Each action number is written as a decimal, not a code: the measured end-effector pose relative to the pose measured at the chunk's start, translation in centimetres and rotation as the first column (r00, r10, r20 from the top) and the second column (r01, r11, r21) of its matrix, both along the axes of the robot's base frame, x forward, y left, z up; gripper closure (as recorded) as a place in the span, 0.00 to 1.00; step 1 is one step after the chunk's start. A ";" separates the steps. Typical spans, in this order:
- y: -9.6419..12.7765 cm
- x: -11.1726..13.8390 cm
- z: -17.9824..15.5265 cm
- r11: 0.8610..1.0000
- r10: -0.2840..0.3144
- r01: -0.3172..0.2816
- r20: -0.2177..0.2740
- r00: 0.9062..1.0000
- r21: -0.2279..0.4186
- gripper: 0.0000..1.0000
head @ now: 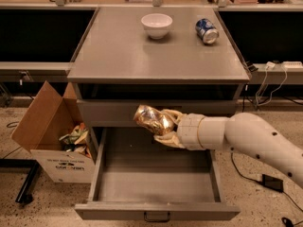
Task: Pick orange can from middle drawer and place on counter
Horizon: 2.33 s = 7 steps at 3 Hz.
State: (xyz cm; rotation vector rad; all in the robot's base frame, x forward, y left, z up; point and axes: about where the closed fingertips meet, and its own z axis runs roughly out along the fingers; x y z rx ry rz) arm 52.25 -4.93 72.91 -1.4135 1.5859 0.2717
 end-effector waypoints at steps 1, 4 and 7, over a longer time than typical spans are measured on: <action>0.0 0.0 0.0 1.000 0.000 0.000 0.000 1.000 0.000 1.00; -3.4 6.4 8.3 0.995 -0.104 0.104 0.085 0.991 0.006 1.00; -8.9 16.1 16.6 0.969 -0.202 0.203 -0.018 0.979 0.140 1.00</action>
Offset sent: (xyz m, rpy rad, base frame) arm 0.0179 -0.0078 0.0093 -0.0039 -0.0198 -0.0613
